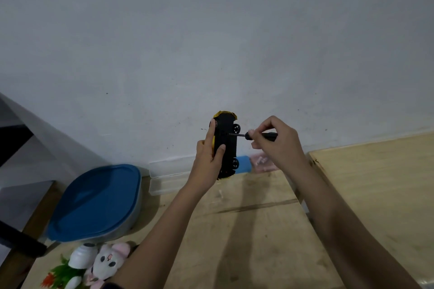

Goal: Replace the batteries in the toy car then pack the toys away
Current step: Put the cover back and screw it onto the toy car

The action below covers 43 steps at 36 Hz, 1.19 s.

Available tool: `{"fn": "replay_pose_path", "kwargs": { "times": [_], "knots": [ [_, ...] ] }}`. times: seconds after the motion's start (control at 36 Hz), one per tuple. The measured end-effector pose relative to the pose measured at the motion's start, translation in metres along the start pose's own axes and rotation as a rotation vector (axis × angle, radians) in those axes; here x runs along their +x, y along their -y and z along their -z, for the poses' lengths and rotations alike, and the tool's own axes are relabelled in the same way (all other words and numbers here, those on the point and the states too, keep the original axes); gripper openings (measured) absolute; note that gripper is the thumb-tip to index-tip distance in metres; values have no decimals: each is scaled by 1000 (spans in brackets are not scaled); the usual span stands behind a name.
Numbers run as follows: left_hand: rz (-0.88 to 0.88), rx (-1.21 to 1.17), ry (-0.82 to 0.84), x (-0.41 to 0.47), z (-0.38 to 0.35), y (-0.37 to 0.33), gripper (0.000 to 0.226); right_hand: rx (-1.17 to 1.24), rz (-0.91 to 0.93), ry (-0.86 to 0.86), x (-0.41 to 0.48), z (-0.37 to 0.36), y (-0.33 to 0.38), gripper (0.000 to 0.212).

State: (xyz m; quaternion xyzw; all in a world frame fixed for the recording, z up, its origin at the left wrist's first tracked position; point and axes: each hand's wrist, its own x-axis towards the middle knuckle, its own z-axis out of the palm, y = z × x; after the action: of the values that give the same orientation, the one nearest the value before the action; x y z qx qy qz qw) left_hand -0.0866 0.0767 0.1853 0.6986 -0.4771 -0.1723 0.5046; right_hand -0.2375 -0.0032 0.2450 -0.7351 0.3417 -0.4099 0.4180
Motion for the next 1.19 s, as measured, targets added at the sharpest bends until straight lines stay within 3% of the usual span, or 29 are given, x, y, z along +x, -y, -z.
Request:
{"fn": "replay_pose_path", "kwargs": {
  "times": [0.22, 0.31, 0.39, 0.5, 0.89, 1.06, 1.19],
  "knots": [
    [-6, 31, 2, 11, -12, 17, 62, 27, -61, -19, 12, 4, -16, 14],
    [3, 30, 19, 19, -19, 26, 64, -92, -53, 60, 15, 4, -23, 9],
    [33, 24, 49, 24, -27, 34, 64, -112, -64, 18, 16, 3, -31, 4],
    [103, 27, 105, 27, -39, 40, 64, -60, -149, -35, 18, 5, -44, 15],
    [409, 263, 400, -18, -93, 92, 70, -25, -363, -32, 3, 30, -111, 13],
    [485, 311, 387, -27, -103, 87, 68, 9, -426, -16, -11, 35, -129, 3],
    [484, 511, 349, -26, -112, 87, 71, 42, -478, -24, -18, 40, -134, 11]
  ]
}}
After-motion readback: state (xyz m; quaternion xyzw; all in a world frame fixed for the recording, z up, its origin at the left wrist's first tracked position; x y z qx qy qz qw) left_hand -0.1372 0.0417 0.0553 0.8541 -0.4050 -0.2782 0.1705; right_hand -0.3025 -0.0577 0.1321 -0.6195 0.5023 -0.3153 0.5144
